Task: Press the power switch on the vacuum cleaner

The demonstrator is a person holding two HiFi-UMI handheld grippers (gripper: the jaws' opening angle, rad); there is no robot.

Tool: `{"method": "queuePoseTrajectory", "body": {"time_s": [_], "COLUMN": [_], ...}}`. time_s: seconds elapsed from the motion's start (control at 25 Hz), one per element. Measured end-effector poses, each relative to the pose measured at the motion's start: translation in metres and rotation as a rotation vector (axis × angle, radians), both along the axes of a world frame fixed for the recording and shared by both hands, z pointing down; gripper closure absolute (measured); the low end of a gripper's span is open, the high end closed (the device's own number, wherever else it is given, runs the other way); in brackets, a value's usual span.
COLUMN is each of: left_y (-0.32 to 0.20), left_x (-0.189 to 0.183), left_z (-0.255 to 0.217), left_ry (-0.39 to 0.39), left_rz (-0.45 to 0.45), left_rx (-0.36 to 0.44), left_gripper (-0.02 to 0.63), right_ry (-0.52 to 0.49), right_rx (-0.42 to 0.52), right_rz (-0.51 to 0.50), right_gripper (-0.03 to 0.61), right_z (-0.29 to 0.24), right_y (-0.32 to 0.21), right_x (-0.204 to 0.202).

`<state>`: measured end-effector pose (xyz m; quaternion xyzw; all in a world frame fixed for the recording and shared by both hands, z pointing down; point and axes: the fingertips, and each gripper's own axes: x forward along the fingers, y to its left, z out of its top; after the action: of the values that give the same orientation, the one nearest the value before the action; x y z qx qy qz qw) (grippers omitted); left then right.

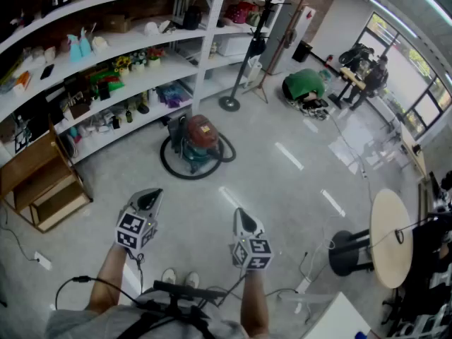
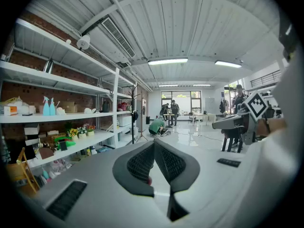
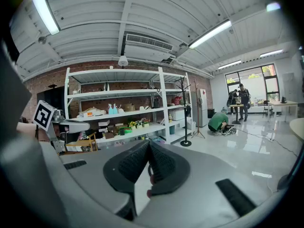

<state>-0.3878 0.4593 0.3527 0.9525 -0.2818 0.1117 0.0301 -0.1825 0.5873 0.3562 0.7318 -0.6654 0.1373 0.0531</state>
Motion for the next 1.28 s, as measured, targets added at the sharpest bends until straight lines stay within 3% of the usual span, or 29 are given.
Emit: {"method": "queuePoseTrajectory", "body": {"time_s": [0.24,0.84,1.28], "left_y": [-0.012,-0.033,-0.078], "left_x": [-0.002,0.003,0.084], "left_z": [0.001,0.007,0.005], "left_ry": [0.002,0.003,0.009], "left_rz": [-0.002,0.044,0.038], "left_rx": [0.002,-0.003,-0.009], "left_gripper": [0.607,0.607,0.607], "right_ry": [-0.039,-0.010,-0.022], "right_rx": [0.023,-0.007,0.008], "right_rz": [0.015,0.066,0.043], "right_gripper": [0.566,0.566,0.566], "right_z": [0.001,0.014,0.007], "right_y": [-0.009,-0.013,-0.068], "right_x": [0.003,0.002,0.077]}}
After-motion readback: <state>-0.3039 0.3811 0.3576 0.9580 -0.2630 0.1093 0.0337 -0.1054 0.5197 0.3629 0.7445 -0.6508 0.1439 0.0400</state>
